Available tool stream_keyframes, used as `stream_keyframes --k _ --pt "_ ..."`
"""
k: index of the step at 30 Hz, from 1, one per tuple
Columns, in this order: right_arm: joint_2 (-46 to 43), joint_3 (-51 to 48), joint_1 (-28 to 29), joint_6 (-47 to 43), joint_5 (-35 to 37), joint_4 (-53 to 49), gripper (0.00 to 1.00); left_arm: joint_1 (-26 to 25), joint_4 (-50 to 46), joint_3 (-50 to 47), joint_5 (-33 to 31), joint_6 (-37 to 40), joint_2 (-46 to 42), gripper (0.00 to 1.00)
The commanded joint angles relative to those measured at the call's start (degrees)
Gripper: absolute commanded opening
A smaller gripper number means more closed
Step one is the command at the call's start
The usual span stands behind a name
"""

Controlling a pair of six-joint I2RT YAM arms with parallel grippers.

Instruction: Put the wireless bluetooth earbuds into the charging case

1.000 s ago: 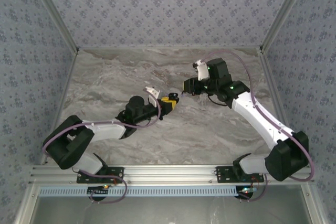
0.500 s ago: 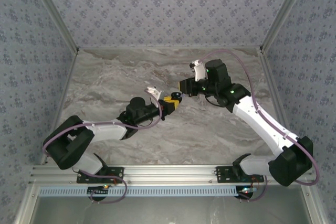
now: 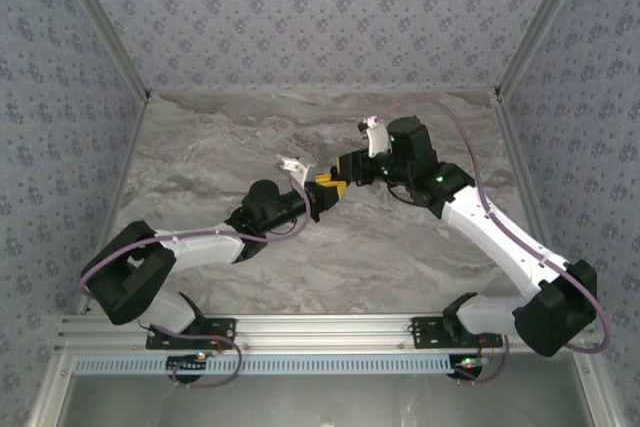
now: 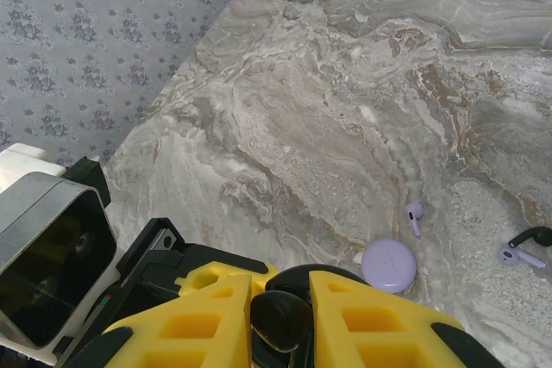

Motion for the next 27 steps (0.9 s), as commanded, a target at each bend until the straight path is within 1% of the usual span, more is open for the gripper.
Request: stream_keyframes --k 1,27 --pt "-1.39 -0.70 0.43 1.08 1.17 1.18 0.22 -0.42 2.60 1.59 -0.87 -0.76 -1.96 0.15" --pt "-1.39 -1.47 0.50 1.43 0.92 1.49 0.22 -0.42 1.94 2.46 -1.42 -2.52 -3.07 0.16"
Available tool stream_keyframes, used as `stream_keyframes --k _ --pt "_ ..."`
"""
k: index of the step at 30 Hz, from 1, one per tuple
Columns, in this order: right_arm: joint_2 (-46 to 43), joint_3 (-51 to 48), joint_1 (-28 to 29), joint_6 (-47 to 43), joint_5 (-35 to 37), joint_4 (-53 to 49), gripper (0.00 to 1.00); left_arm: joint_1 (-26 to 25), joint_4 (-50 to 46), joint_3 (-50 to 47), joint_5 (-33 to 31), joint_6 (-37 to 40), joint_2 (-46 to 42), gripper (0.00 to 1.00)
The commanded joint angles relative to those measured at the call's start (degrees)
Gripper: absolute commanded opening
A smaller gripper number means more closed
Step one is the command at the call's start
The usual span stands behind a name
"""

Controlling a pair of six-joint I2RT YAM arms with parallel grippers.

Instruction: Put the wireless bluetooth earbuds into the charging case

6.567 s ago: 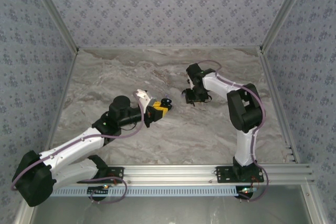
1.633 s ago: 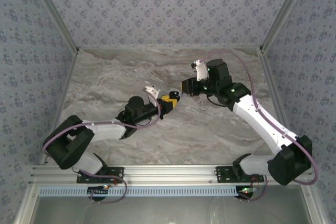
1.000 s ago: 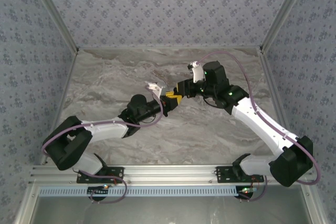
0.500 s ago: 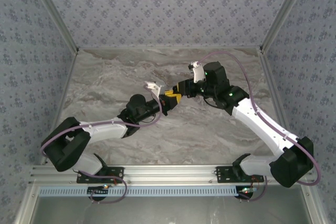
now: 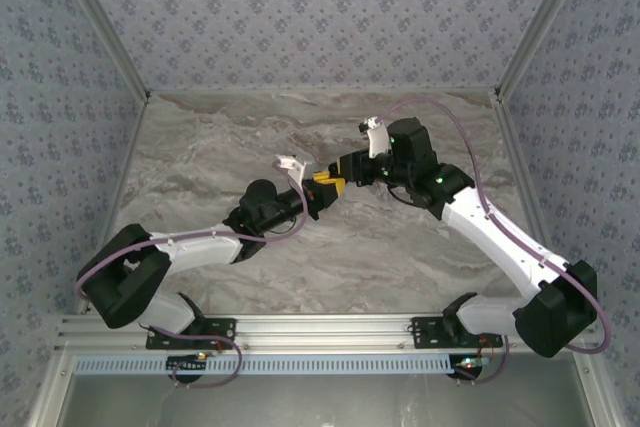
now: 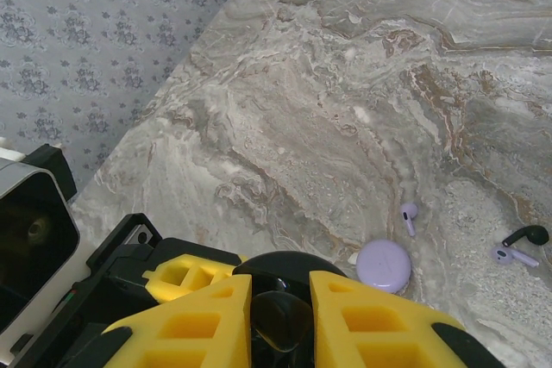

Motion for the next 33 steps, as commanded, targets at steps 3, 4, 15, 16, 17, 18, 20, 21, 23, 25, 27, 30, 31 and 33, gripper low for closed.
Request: stream_keyframes --k 3,4,15,16,17,18,20,21,23,25,27,30,31,33 --pt "-1.27 -0.89 0.52 1.26 0.22 0.71 0.23 -0.40 1.65 2.60 -1.23 -0.81 -1.54 0.16" --pt "-1.28 -0.96 0.53 1.30 0.23 0.65 0.23 -0.44 1.56 2.57 -1.41 -0.86 -1.45 0.16" --pt "-1.45 -1.26 0.61 1.09 1.52 -1.03 0.22 -0.48 1.29 2.94 -2.96 -0.63 -1.29 0.16" --pt "-1.46 -1.27 0.71 1.07 1.55 -1.12 0.23 -0.51 1.17 3.01 -3.03 -0.56 -1.24 0.16" --pt "-1.45 -1.23 0.74 1.12 1.68 -1.30 0.23 -0.48 1.28 3.04 -3.14 -0.55 -1.12 0.16" --pt "-1.48 -1.22 0.70 1.04 2.02 -1.52 0.23 -0.47 1.24 3.04 -3.14 -0.45 -1.12 0.16" --pt "-1.45 -1.16 0.70 0.84 2.96 -2.15 0.23 -0.51 1.28 3.04 -3.24 -0.50 -1.07 0.16" --pt "-1.45 -1.16 0.71 0.78 3.27 -2.40 0.23 -0.46 1.25 3.07 -3.10 -0.31 -1.08 0.16" --pt "-1.37 -1.08 0.78 0.64 3.89 -2.92 0.23 -0.62 1.28 3.22 -2.63 -0.01 -1.03 0.16" --pt "-1.28 -1.05 0.76 0.57 4.44 -3.35 0.23 -0.79 1.24 3.31 -2.33 0.54 -1.07 0.16" --pt "-1.28 -0.97 0.82 0.50 5.01 -3.82 0.23 -0.89 0.98 3.48 -2.18 0.85 -1.11 0.16" --pt "-1.32 -0.86 0.85 0.42 5.74 -4.49 0.24 -0.90 1.06 3.45 -2.06 0.95 -0.95 0.16" --pt "-1.29 -0.69 0.81 0.42 5.99 -4.60 0.25 -0.95 1.10 3.49 -2.00 0.91 -0.94 0.16" --pt "-1.29 -0.81 0.80 0.33 6.25 -4.85 0.26 -0.90 1.11 3.50 -1.95 1.03 -1.05 0.16"
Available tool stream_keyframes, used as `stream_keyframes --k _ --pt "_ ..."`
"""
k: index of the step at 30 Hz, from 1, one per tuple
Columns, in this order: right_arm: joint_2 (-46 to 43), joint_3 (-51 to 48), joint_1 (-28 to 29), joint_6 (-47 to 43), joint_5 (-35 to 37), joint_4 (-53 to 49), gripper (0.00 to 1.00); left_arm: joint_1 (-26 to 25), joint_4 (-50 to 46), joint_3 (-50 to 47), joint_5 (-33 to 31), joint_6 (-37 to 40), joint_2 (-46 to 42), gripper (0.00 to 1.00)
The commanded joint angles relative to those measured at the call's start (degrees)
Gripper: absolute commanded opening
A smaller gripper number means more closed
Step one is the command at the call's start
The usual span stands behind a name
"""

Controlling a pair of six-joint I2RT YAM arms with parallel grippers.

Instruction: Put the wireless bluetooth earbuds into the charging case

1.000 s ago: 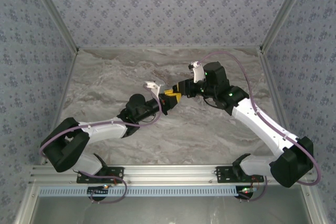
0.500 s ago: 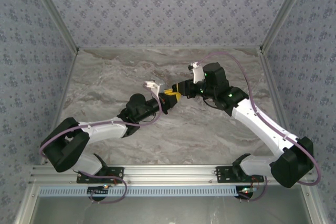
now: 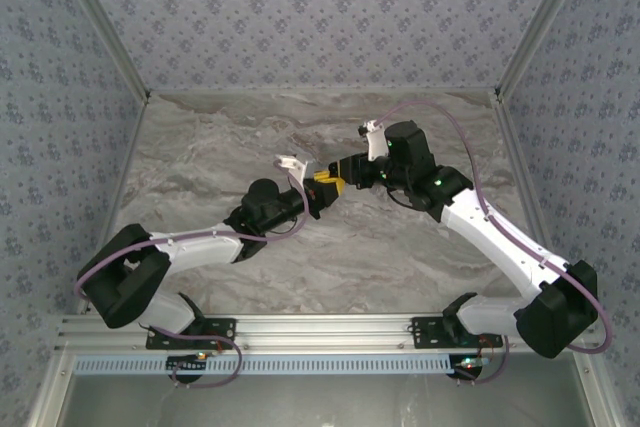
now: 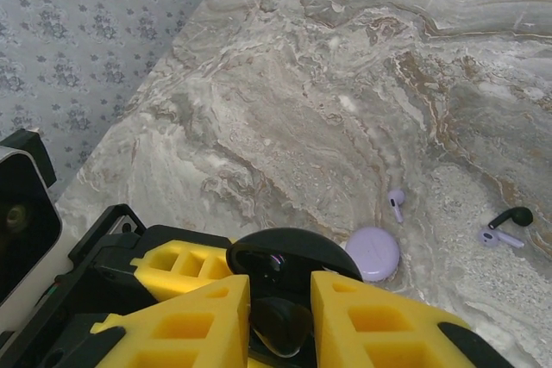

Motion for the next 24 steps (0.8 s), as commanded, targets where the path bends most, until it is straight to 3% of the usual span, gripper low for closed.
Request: stream_keyframes --k 1,10,24 --pt "-0.93 -0.18 -0.09 -0.28 3.02 -3.45 0.27 -0.57 3.29 2.88 0.13 1.02 -1.03 0.16" --pt "-0.89 0.07 -0.09 -0.57 2.72 -3.83 0.29 -0.52 3.06 3.07 0.95 1.56 -0.91 0.16" --pt "-0.91 0.74 0.43 -1.90 1.14 -3.70 0.23 -0.61 0.58 3.46 1.22 2.60 -0.37 0.16"
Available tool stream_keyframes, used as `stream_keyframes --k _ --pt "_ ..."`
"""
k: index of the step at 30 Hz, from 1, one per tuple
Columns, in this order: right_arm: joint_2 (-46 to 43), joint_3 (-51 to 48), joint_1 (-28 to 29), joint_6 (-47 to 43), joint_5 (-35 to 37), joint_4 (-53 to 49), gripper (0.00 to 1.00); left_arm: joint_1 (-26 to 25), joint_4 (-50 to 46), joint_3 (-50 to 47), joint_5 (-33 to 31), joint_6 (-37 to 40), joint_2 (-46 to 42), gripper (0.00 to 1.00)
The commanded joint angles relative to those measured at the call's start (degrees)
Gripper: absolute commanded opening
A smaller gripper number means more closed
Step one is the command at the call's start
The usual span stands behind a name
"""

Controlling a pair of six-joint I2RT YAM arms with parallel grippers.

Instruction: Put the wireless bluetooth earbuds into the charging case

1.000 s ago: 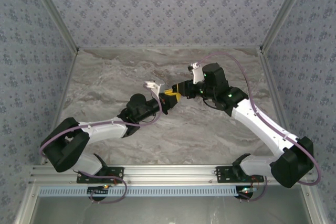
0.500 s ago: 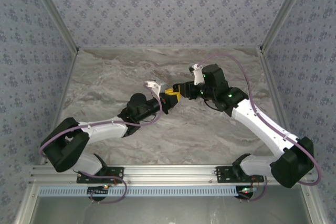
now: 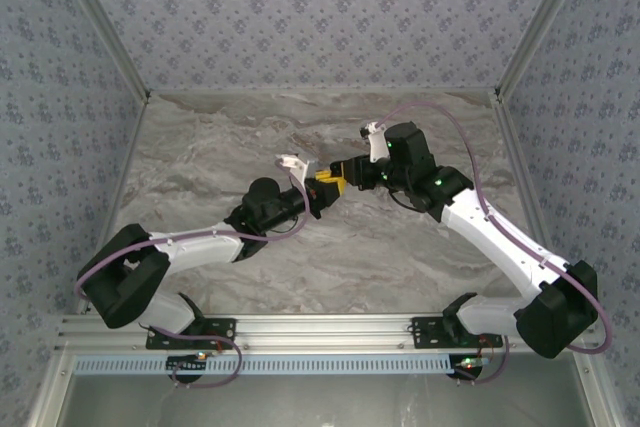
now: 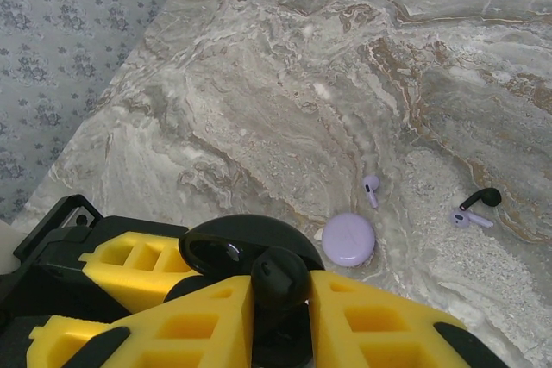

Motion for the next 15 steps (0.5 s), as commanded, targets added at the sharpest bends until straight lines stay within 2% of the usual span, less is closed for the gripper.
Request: stream_keyframes --k 1,15 --pt "-0.93 0.89 0.51 -1.60 -0.72 -1.78 0.24 -0.37 1.01 2.61 0.60 1.48 -0.37 0.16" --pt "-1.46 2.09 1.55 -2.94 -0.44 -3.09 0.31 -0.35 -0.46 2.28 0.90 2.88 -0.90 0.16"
